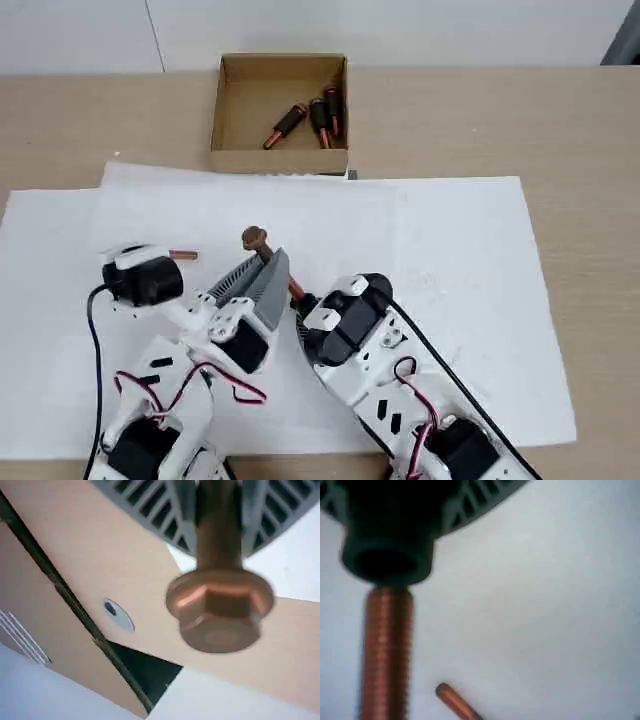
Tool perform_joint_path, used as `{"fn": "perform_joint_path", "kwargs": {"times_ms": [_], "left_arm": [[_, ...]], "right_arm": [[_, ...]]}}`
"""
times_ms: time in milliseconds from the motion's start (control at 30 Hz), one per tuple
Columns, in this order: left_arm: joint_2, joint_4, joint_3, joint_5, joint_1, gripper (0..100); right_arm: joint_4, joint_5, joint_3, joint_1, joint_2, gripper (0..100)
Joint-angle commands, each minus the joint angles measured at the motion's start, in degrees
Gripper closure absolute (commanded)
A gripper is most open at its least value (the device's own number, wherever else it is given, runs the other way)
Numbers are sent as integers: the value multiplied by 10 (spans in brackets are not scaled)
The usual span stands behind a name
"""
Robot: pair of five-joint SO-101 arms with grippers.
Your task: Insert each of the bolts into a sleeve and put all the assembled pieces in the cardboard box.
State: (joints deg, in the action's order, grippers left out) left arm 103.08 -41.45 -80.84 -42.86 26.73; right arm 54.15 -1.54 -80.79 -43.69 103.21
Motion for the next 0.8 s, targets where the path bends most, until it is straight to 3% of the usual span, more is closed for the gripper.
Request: {"fn": "perform_joint_path", "kwargs": {"times_ms": [0,300,533,767], "left_arm": [[6,17,0,-2,6,994],[6,17,-29,-2,9,994],[6,15,-67,0,94,994],[6,-54,-70,41,129,994]], "right_arm": [[-17,-6,4,-3,7,995],[-19,-47,7,-3,7,995],[-41,-55,7,-3,7,995],[-41,-55,7,-3,7,995]]}}
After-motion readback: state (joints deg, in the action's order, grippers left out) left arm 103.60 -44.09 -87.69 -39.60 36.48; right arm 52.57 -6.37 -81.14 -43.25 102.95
